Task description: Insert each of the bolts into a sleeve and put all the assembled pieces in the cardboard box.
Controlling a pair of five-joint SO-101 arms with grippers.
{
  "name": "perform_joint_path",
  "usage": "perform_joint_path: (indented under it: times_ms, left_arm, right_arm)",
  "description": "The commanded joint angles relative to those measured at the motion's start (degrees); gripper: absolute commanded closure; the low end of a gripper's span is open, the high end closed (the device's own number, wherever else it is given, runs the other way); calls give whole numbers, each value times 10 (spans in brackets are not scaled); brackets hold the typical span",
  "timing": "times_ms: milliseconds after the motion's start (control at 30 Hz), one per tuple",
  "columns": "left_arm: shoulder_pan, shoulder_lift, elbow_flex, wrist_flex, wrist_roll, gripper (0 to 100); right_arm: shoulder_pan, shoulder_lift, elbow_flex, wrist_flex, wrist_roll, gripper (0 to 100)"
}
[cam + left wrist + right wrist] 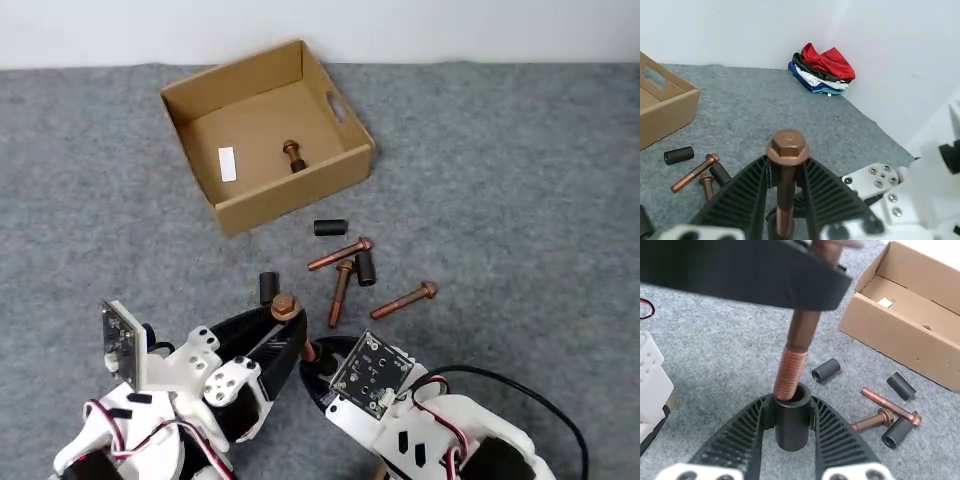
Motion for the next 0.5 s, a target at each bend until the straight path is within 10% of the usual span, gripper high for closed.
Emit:
perform_joint_path:
  times_ms: [0,467]
  left_arm:
    - [-5,0,14,-46,4,995]
    - [-13,-1,15,-8,-16,995]
  right_arm:
    - [-7,-8,-10,-15,6,990]
    - [-7,-8,-10,-15,6,990]
